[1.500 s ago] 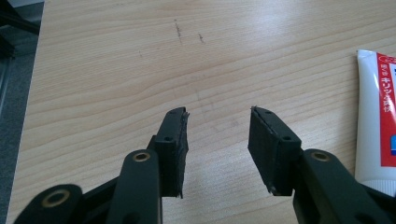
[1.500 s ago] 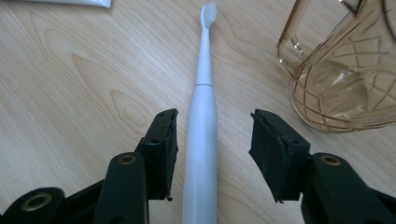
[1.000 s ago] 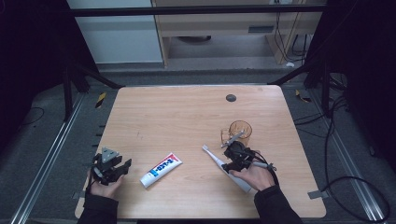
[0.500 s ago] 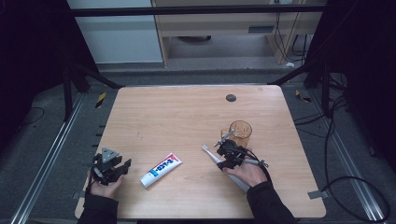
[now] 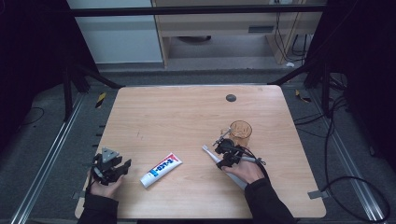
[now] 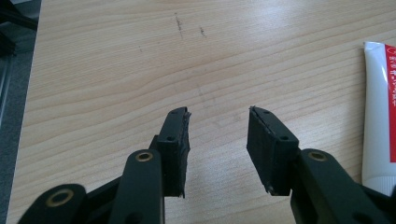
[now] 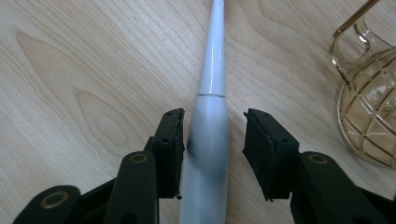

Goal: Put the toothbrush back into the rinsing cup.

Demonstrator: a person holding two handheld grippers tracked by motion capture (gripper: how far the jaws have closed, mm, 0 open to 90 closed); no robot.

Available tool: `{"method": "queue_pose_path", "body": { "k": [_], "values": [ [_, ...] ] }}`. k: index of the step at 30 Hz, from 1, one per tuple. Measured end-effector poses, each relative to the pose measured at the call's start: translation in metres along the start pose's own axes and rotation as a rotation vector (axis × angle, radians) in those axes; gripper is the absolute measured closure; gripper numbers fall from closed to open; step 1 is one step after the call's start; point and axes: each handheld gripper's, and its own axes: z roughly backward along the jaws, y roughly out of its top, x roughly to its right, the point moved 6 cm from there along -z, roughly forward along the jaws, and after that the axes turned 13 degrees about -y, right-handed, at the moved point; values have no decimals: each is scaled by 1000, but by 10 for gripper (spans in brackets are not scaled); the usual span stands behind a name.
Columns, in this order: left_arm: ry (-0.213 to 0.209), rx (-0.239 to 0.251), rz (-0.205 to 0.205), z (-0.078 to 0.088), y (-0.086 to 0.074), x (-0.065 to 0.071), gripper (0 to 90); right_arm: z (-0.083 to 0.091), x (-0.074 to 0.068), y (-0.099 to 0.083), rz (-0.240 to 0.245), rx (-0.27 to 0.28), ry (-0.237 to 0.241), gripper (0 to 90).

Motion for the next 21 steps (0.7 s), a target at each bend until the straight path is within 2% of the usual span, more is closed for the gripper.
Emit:
{"method": "queue_pose_path", "body": {
  "k": [8, 21],
  "values": [
    [-1, -1, 3, 0, 0, 0, 583, -4, -2, 0, -4, -26, 12, 586],
    [-2, -2, 3, 0, 0, -1, 589, -11, -5, -1, 16, -61, 21, 632]
  ]
}}
